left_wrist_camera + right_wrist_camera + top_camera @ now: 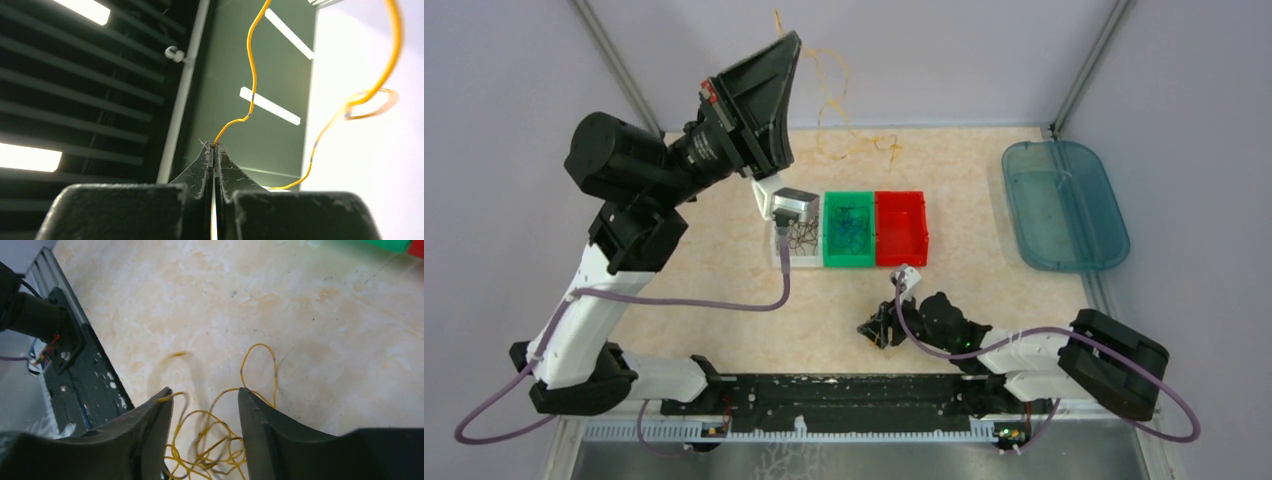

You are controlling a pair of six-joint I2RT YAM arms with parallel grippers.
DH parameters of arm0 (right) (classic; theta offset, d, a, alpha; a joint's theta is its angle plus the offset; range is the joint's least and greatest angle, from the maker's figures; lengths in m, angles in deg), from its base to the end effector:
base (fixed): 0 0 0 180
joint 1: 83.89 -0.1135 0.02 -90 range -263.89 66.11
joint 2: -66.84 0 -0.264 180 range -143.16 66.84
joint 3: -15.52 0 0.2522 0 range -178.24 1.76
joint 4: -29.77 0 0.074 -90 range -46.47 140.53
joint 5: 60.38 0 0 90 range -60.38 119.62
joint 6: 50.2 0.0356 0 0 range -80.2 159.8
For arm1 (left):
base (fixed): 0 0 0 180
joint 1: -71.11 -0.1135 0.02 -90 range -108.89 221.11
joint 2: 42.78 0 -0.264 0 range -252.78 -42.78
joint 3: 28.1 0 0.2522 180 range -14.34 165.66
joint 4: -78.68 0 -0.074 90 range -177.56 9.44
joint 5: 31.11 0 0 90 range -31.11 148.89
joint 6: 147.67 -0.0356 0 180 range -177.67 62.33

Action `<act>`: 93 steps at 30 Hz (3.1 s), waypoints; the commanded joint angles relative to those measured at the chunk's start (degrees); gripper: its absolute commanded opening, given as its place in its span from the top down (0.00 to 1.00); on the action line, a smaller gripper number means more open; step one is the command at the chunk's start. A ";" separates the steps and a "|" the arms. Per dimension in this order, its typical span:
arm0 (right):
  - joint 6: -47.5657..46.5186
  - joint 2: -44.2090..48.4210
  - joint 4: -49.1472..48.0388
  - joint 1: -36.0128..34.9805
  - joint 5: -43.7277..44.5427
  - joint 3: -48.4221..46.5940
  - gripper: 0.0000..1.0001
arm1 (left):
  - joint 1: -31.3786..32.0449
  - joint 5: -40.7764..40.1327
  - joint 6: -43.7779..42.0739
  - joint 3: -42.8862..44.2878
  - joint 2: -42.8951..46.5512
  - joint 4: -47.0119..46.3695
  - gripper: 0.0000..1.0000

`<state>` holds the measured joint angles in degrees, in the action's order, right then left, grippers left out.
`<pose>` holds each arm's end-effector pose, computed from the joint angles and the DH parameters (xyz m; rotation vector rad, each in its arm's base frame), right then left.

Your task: Untangle the cables

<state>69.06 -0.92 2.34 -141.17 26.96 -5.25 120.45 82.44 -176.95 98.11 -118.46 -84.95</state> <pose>0.1042 0.1652 0.1368 -0.5314 1.9901 1.0314 0.1216 -0.1635 0.6239 1.0306 -0.2913 0.9077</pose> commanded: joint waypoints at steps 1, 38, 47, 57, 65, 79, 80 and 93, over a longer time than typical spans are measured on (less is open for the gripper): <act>-0.04 6.88 -1.83 -0.76 0.34 -2.19 0.36 | -0.19 0.27 -0.93 -12.07 5.78 4.45 1.00; -7.93 39.03 25.10 -0.73 8.31 -2.15 0.14 | -0.26 -14.02 44.16 -36.27 4.67 9.40 1.00; -3.39 44.06 32.00 -0.78 11.09 0.76 0.16 | -0.20 -12.39 46.85 -32.33 -0.02 4.26 1.00; -2.64 56.91 35.06 -0.78 12.16 2.01 0.19 | 0.01 -12.13 54.08 -40.67 -3.99 -15.73 1.00; -1.84 64.99 44.44 -0.73 16.62 0.92 0.26 | -0.10 -19.49 55.41 -40.62 -11.99 -21.48 1.00; -3.55 61.10 44.83 -0.76 16.43 -1.89 0.28 | -3.63 -21.91 52.34 -46.22 -18.67 -26.38 1.00; -3.51 61.21 44.80 -0.78 16.33 -1.94 0.28 | -4.29 -22.16 50.20 -46.98 -19.05 -26.88 1.00; -2.14 62.14 44.82 -0.73 16.40 -1.53 0.28 | -6.37 -21.13 34.55 -50.18 -19.47 -23.94 1.00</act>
<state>66.43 60.45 49.15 -141.50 42.92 -4.04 113.57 59.60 -135.23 49.30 -139.92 -109.65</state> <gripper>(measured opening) 0.721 0.005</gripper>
